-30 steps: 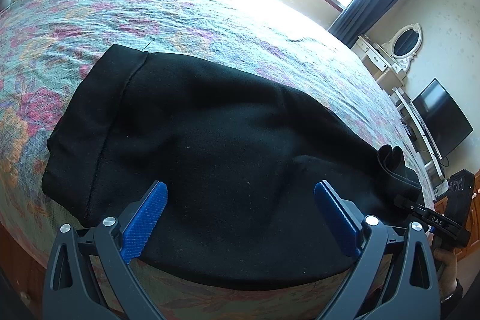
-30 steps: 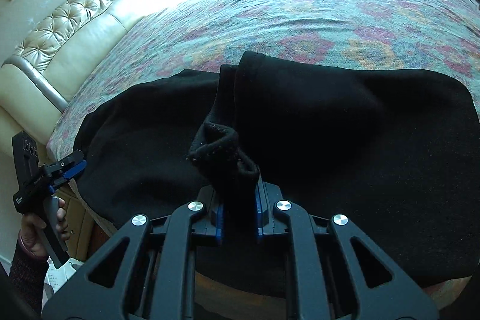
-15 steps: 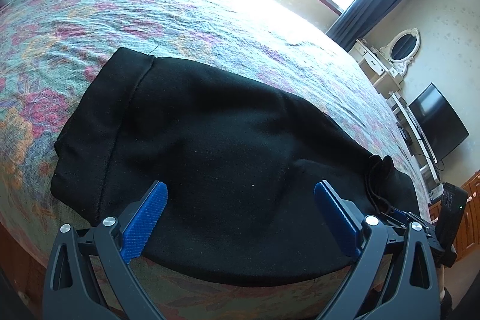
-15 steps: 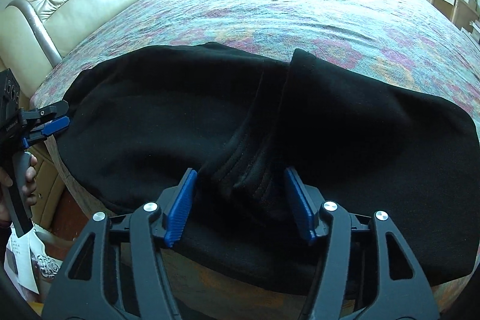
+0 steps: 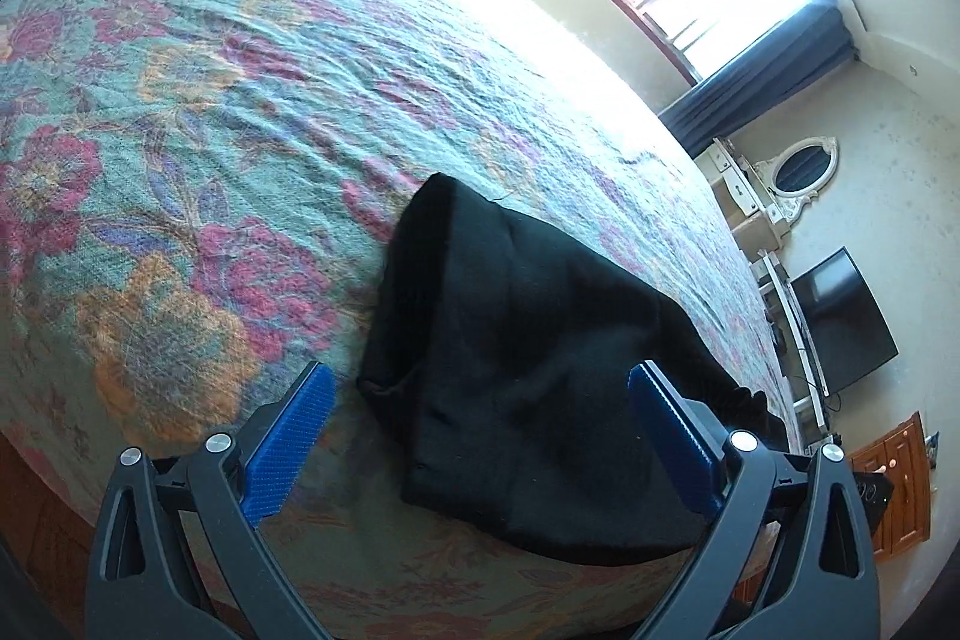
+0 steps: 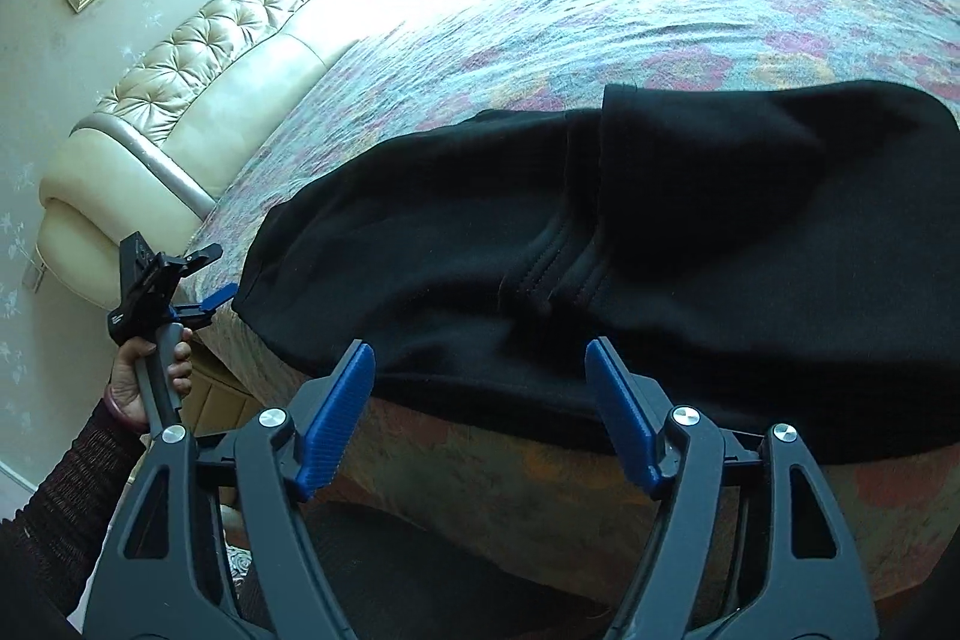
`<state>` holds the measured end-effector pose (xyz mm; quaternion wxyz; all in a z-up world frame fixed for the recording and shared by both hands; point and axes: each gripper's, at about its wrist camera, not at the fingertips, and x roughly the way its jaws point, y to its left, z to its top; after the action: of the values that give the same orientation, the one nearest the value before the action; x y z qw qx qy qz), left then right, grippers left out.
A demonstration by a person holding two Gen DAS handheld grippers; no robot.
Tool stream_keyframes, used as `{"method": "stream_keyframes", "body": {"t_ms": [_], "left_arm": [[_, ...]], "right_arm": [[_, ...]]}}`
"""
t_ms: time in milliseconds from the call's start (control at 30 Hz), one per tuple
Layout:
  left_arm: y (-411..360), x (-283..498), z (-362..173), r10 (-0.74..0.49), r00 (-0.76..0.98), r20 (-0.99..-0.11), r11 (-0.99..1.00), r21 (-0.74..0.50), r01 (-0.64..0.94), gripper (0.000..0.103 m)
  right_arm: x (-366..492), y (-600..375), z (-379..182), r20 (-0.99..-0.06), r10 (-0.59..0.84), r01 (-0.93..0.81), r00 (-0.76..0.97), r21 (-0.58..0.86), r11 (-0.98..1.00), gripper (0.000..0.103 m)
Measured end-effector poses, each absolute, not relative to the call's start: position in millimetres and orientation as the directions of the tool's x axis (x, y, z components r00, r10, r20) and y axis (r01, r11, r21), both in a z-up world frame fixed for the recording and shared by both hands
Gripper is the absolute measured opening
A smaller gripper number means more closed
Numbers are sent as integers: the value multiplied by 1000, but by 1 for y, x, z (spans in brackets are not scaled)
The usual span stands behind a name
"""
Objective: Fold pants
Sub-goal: 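Lay the held cuff over the folded garment and open the right gripper, then grasp the end of the folded black pants with the left gripper and lift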
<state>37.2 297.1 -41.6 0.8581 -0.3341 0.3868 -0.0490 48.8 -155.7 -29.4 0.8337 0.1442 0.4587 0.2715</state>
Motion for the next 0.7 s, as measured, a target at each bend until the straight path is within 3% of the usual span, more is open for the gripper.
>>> {"method": "stream_keyframes", "body": {"t_ms": [333, 467, 600, 667, 700], "left_arm": [[306, 78, -62, -438, 600, -670, 793, -602, -94, 97], [293, 79, -61, -565, 572, -595, 725, -689, 0, 97], [274, 80, -62, -532, 541, -651, 785, -619, 29, 97], [273, 82, -61, -514, 539, -667, 800, -600, 21, 75], [275, 85, -64, -503, 530, -683, 803, -596, -5, 41]], "right_arm": [[37, -148, -45, -709, 594, -299, 380, 514, 804, 80], [37, -147, -46, -701, 609, -286, 371, 538, 793, 81], [39, -144, -49, -698, 615, -282, 367, 547, 789, 82], [40, -144, -49, -698, 616, -279, 366, 549, 788, 82], [39, -144, -48, -696, 618, -277, 367, 552, 787, 82]]}}
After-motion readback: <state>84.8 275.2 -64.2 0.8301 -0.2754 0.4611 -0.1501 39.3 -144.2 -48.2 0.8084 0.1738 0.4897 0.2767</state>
